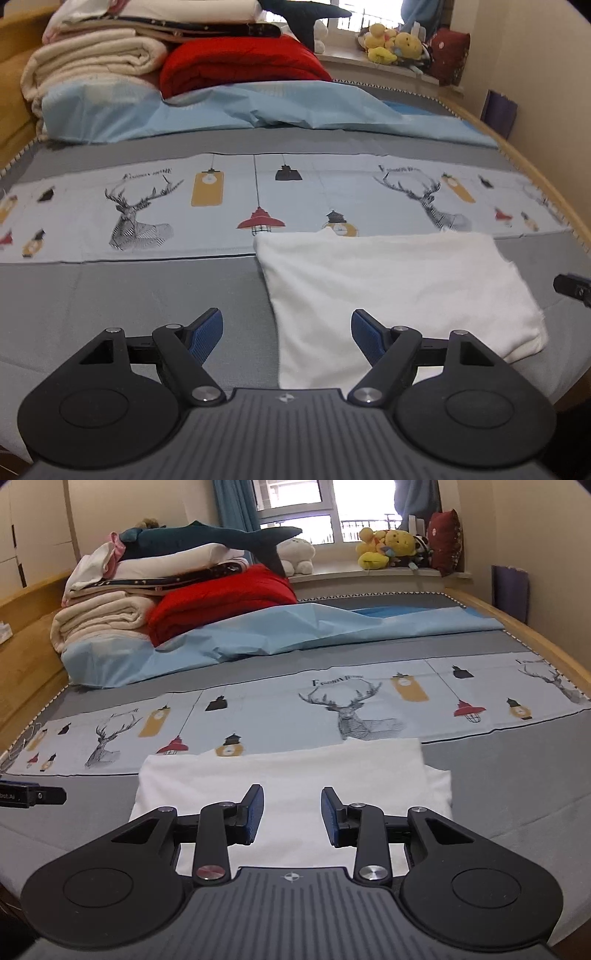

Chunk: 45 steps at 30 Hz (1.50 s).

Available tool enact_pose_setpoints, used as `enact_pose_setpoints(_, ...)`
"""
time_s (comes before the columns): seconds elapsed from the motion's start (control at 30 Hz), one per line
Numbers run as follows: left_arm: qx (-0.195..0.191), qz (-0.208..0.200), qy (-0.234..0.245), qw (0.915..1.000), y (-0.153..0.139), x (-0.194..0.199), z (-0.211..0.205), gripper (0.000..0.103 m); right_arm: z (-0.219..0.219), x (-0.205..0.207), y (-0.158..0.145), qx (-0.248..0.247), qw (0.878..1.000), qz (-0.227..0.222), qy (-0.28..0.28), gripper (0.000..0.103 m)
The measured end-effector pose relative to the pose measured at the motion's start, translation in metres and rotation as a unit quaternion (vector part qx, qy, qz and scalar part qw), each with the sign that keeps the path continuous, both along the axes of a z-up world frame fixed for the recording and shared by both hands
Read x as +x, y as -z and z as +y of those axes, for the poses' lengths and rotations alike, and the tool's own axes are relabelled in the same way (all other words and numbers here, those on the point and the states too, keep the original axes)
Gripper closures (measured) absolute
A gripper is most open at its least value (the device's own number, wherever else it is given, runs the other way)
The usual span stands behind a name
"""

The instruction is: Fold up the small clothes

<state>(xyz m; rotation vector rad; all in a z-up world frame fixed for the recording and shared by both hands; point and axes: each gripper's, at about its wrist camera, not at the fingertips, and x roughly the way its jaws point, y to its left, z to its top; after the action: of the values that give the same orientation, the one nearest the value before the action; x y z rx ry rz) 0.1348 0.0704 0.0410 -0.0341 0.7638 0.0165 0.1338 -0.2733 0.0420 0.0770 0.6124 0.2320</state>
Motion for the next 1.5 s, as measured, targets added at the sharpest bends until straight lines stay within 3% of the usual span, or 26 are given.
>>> enact_pose_setpoints(0.23, 0.029, 0.004, -0.014, 0.9995, 0.009, 0.003, 0.004, 0.022, 0.036, 0.001, 0.015, -0.03, 0.999, 0.008, -0.025, 0.067)
enact_pose_setpoints(0.43, 0.008, 0.014, -0.057, 0.9982, 0.01, 0.007, 0.024, 0.022, 0.063, 0.003, 0.026, -0.041, 0.998, 0.014, -0.044, 0.067)
enact_pose_setpoints(0.77, 0.001, 0.036, -0.082, 0.996, 0.016, 0.011, 0.047, 0.022, 0.108, 0.004, 0.046, -0.064, 0.994, 0.019, -0.083, 0.067)
enact_pose_setpoints(0.93, -0.015, 0.042, -0.098, 0.9942, 0.016, 0.01, 0.063, 0.022, 0.133, 0.003, 0.055, -0.087, 0.991, 0.007, -0.105, 0.076)
enact_pose_setpoints(1.1, -0.018, 0.06, -0.112, 0.9917, 0.021, 0.013, 0.074, 0.022, 0.161, 0.005, 0.066, -0.088, 0.987, 0.016, -0.13, 0.076)
enact_pose_setpoints(1.37, -0.01, 0.075, -0.106, 0.9914, 0.027, 0.016, 0.078, 0.022, 0.226, -0.005, 0.098, -0.125, 0.964, 0.052, -0.231, 0.074)
enact_pose_setpoints(1.5, -0.016, 0.079, -0.108, 0.9909, 0.028, 0.017, 0.082, 0.022, 0.254, -0.012, 0.117, -0.157, 0.947, 0.066, -0.272, 0.065)
